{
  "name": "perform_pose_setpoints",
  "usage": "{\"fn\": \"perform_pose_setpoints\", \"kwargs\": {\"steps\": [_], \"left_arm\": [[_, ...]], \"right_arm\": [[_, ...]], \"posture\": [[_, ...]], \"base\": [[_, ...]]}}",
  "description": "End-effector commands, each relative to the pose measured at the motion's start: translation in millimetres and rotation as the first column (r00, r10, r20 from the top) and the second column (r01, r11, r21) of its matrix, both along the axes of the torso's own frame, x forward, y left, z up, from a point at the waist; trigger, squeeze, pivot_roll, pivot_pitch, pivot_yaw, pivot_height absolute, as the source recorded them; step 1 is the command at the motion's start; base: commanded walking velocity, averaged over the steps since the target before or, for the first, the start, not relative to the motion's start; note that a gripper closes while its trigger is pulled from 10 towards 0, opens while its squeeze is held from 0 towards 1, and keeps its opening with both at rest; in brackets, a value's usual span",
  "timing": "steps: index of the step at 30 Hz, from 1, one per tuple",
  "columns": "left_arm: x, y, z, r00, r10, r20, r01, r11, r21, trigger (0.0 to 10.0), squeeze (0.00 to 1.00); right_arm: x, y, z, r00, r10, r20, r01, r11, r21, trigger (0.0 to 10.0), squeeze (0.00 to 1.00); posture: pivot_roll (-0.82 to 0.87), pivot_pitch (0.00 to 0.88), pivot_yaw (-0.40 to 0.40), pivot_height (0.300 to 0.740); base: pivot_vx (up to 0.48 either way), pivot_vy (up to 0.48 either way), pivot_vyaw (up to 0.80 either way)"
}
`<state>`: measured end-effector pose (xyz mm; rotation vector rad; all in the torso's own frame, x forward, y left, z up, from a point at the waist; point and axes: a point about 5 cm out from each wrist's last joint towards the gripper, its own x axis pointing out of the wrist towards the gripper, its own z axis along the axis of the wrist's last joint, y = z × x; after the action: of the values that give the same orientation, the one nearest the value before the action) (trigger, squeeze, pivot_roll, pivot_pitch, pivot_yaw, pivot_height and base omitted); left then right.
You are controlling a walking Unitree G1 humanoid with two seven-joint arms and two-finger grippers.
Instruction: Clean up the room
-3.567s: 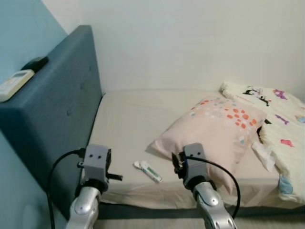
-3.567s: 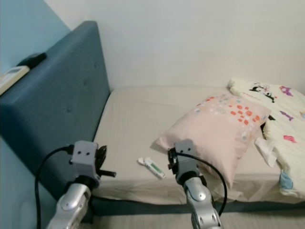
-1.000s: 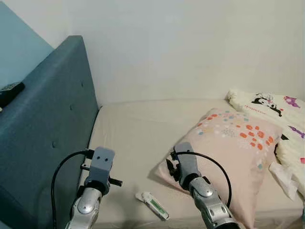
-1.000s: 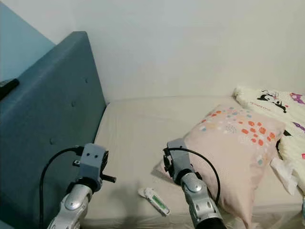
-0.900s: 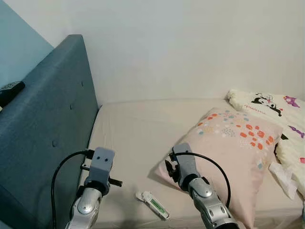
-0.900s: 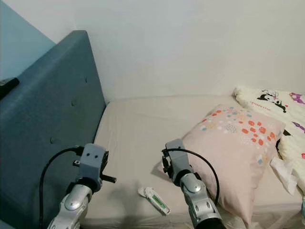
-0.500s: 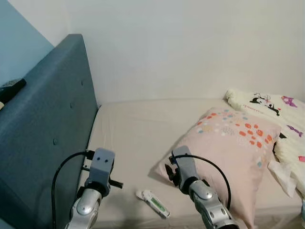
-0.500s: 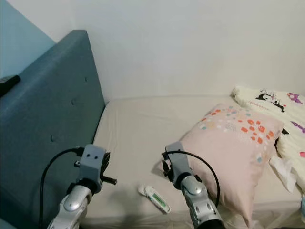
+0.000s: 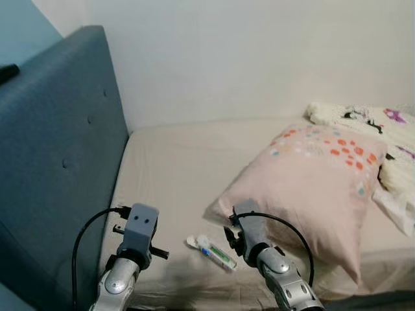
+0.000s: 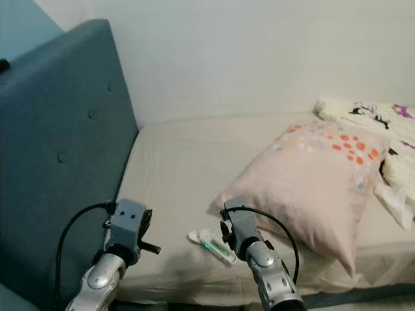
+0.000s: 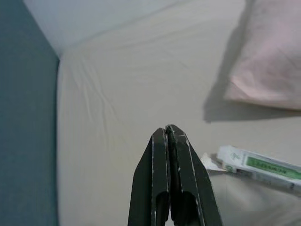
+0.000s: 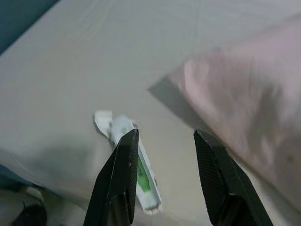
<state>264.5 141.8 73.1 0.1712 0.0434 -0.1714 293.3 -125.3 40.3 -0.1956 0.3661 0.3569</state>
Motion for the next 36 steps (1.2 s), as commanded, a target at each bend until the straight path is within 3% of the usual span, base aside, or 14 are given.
{"fn": "perform_pose_setpoints", "kwargs": {"steps": [1,13,19,20,22,23,27,31,33,36], "left_arm": [[-1.3,0.3,-0.5,1.000,-0.016,-0.007,0.016,1.000,0.023,10.0,0.00],[-4.3,2.8,-0.5,0.999,-0.033,-0.015,0.034,0.998,0.048,10.0,0.00],[-10.4,7.6,-1.4,0.995,-0.097,-0.031,0.099,0.993,0.061,10.0,0.00],[-13.4,8.7,-1.1,0.991,-0.131,-0.035,0.133,0.990,0.056,10.0,0.00],[-13.4,8.7,-1.1,0.991,-0.131,-0.035,0.133,0.990,0.056,10.0,0.00],[-16.6,8.8,0.6,0.985,-0.170,-0.030,0.171,0.984,0.047,10.0,0.00],[-27.1,8.8,5.8,0.958,-0.287,-0.019,0.287,0.956,0.064,10.0,0.00],[-32.8,6.8,11.4,0.941,-0.337,-0.004,0.337,0.939,0.063,10.0,0.00],[-39.9,-2.5,19.6,0.914,-0.407,0.009,0.405,0.912,0.064,10.0,0.00],[-42.1,-6.2,21.2,0.906,-0.422,0.012,0.420,0.905,0.069,10.0,0.00]], "right_arm": [[-2.4,1.5,-3.1,1.000,0.010,-0.018,-0.010,1.000,-0.005,10.0,0.00],[-0.7,4.7,-3.9,0.998,0.029,-0.048,-0.028,1.000,0.011,10.0,0.00],[4.2,16.0,-5.9,0.988,0.116,-0.098,-0.116,0.993,0.004,10.0,0.00],[6.1,19.4,-6.7,0.984,0.135,-0.116,-0.136,0.991,-0.001,10.0,0.44],[6.1,19.4,-6.7,0.984,0.135,-0.116,-0.136,0.991,-0.001,10.0,0.44],[8.8,21.6,-6.5,0.982,0.143,-0.123,-0.145,0.989,-0.007,10.0,1.00],[16.4,25.7,-6.8,0.975,0.146,-0.166,-0.152,0.988,-0.021,10.0,1.00],[19.6,26.1,-9.0,0.968,0.128,-0.216,-0.134,0.991,-0.014,10.0,1.00],[22.6,27.5,-11.2,0.960,0.118,-0.256,-0.128,0.991,-0.022,10.0,1.00],[23.6,27.7,-11.9,0.957,0.120,-0.263,-0.132,0.991,-0.030,10.0,1.00]], "posture": [[0.03,0.029,-0.015,0.613],[0.04,0.060,-0.012,0.599],[0.05,0.094,-0.015,0.599],[0.05,0.107,-0.018,0.599],[0.05,0.107,-0.018,0.599],[0.05,0.115,-0.022,0.599],[0.06,0.135,-0.032,0.599],[0.08,0.154,-0.040,0.599],[0.09,0.180,-0.042,0.599],[0.09,0.191,-0.041,0.599]], "base": [[0.000,0.000,0.00],[0.000,0.000,0.00],[0.000,0.000,0.00],[0.000,0.000,0.00],[0.000,0.000,0.00],[0.000,0.000,0.00],[0.000,0.000,0.00],[0.000,0.000,0.00],[0.000,0.000,0.00],[0.000,0.000,0.00]]}}
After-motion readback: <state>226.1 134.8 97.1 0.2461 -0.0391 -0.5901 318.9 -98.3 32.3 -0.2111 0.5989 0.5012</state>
